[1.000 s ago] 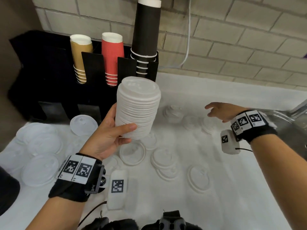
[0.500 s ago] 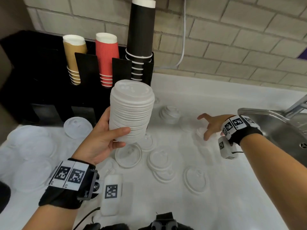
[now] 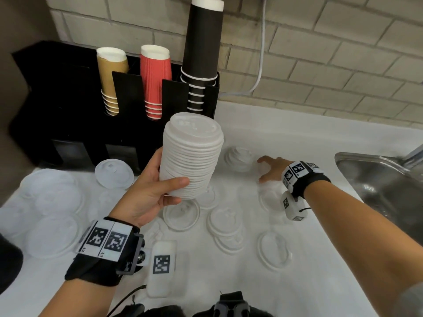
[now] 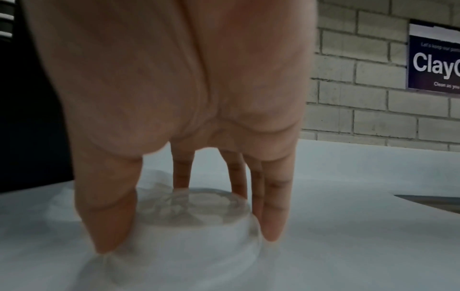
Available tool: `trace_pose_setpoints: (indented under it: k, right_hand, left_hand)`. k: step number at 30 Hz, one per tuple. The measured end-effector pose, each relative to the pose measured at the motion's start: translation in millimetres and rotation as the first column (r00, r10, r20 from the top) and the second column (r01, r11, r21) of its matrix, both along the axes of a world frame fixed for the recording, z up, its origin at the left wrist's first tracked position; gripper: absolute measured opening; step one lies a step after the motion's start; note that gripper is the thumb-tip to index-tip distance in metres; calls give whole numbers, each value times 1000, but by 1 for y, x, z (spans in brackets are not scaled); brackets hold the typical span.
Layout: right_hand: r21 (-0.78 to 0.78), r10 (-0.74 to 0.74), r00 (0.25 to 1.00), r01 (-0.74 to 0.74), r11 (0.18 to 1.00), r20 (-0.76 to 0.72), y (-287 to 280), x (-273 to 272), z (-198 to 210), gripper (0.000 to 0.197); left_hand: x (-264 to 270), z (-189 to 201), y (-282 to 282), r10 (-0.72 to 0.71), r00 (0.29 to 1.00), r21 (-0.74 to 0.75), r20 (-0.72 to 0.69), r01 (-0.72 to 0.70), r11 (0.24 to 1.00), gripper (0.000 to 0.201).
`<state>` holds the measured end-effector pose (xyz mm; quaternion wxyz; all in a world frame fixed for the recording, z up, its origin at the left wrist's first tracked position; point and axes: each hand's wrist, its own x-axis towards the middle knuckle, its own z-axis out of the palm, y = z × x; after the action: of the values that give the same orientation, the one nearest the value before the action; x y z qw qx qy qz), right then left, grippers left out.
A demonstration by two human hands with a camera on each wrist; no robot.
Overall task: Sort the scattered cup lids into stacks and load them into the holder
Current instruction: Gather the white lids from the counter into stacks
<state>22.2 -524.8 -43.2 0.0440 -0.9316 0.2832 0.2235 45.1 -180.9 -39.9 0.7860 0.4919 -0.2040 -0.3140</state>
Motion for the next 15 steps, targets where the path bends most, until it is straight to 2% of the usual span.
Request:
trace_pose_setpoints:
  k: [3, 6, 7, 11, 15]
  right_hand:
    - [-32, -31, 999, 32, 999, 30, -3, 0, 5, 60]
    - [20, -34, 987, 32, 999, 159, -6, 1, 15, 54]
    - [30, -27, 985, 22, 999, 172, -5, 1, 18, 56]
    - [-23, -5, 998, 6, 1000, 64, 5, 3, 13, 63]
    - [33, -22, 998, 20, 999, 62, 7, 6, 5, 80]
  left_hand:
    - [1, -2, -1, 18, 1000, 8, 2, -18, 1000, 87]
    - [2, -3, -2, 26, 1000, 0, -10, -26, 1000, 75]
    - [2, -3, -2, 25, 1000, -1, -12, -25, 1000, 75]
    - [2, -2, -4, 26, 1000, -5, -17, -26, 1000, 75]
    - [3, -3, -4, 19, 1000, -8, -14, -19, 1000, 73]
